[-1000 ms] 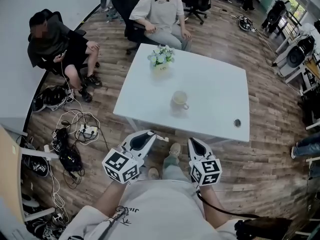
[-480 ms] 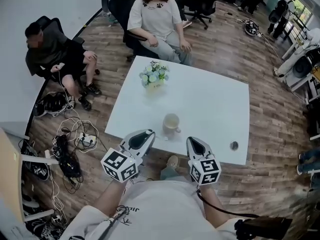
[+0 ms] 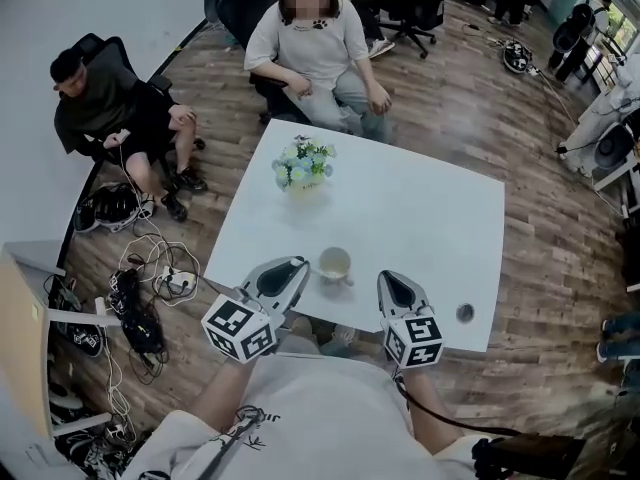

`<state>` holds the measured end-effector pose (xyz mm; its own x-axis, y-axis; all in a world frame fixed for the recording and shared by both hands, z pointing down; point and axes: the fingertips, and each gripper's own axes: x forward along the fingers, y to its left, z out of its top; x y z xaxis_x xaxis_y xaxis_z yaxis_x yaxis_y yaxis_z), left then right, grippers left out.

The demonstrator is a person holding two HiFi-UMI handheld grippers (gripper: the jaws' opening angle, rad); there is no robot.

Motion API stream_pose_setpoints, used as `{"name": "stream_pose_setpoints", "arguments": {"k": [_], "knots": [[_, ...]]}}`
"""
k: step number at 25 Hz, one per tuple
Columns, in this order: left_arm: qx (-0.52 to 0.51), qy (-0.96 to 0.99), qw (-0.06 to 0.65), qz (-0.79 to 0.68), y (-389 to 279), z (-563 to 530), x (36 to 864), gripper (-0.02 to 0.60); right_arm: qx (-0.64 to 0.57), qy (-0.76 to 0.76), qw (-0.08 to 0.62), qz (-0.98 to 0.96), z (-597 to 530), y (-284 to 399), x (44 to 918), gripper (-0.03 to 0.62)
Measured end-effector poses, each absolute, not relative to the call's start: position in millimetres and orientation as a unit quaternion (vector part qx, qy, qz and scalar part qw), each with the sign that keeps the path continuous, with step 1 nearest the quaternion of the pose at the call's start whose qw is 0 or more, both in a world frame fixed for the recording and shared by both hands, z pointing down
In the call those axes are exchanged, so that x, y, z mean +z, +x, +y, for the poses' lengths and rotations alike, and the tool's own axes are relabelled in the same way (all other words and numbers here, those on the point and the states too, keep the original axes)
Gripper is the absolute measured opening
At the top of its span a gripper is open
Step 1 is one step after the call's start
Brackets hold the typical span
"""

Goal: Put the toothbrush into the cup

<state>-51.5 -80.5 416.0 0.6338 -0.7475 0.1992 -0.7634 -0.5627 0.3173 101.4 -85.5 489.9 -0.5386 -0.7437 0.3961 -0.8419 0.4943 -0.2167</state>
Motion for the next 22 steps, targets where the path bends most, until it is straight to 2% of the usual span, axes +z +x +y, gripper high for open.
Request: {"name": "stream_pose_setpoints", "arguments": {"k": [12, 22], "knots": [[0.028, 0.893, 0.189, -0.407, -62.2, -137.4, 411.9, 0.055, 0.204, 0.49, 0.119, -0.839, -131.6, 99.6, 487.4, 0.02], [0.047, 0.896, 0.218, -0.384, -65.2, -147.4, 438.4, 0.055, 0.219, 0.493, 0.127, -0.832, -149.3, 86.1, 496.3, 0.02]]}}
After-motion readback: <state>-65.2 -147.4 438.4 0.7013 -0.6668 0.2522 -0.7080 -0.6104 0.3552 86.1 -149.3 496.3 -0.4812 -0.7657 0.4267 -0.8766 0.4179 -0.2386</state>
